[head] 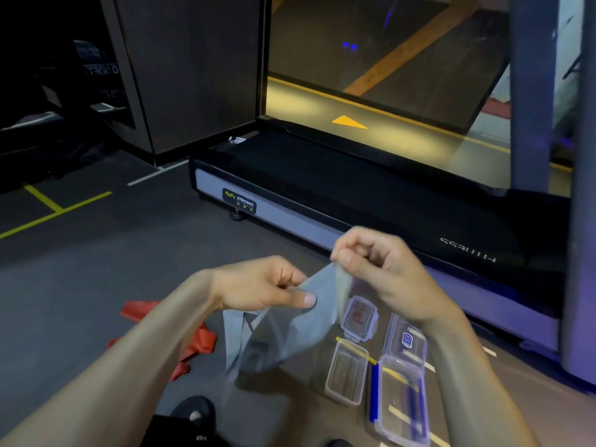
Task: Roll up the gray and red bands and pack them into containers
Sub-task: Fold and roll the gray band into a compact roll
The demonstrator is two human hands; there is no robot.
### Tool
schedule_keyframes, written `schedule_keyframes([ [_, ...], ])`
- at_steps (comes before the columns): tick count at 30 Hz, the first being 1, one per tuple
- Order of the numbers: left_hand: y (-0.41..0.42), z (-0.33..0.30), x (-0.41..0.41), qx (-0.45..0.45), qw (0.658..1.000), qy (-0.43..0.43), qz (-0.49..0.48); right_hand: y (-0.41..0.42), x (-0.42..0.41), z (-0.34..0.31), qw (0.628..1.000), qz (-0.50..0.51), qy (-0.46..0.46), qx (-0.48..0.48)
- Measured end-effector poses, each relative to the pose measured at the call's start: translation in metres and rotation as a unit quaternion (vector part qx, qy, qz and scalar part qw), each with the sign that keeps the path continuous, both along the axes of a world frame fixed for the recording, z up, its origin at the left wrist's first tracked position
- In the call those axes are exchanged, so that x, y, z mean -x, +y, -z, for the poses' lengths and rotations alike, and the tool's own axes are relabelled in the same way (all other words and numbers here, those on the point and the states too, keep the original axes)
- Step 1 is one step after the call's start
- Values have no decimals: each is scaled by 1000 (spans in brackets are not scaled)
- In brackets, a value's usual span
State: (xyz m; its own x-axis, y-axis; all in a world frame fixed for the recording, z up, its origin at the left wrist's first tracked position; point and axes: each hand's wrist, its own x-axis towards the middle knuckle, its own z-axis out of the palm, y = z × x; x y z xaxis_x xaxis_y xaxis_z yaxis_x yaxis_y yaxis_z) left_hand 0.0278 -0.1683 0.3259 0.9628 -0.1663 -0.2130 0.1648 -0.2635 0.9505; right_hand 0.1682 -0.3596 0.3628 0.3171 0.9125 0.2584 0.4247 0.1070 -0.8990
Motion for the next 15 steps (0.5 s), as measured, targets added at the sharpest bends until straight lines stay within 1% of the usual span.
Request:
schedule_keyframes([
  [2,2,7,1,-28,1000,4,-5,-4,-9,-3,993,16,102,-64],
  [3,3,11,0,-34,999,3,-18,-5,-13,-4,985,22,154,-80],
  [4,4,15,-1,-29,999,-4,-30,-7,-17,-2,976,27,199,-86],
  [6,6,18,-3,-7,998,-21,-63,-10,-22,1,964,35,248,-84],
  [8,8,17,-4,-2,995,-44,-88,-13,-26,5,960,50,262,-84],
  [11,7,13,-5,-9,994,-61,-89,-17,-28,8,959,79,261,-81],
  [15,6,12,-2,-27,994,-50,-92,-23,-29,14,955,103,267,-76],
])
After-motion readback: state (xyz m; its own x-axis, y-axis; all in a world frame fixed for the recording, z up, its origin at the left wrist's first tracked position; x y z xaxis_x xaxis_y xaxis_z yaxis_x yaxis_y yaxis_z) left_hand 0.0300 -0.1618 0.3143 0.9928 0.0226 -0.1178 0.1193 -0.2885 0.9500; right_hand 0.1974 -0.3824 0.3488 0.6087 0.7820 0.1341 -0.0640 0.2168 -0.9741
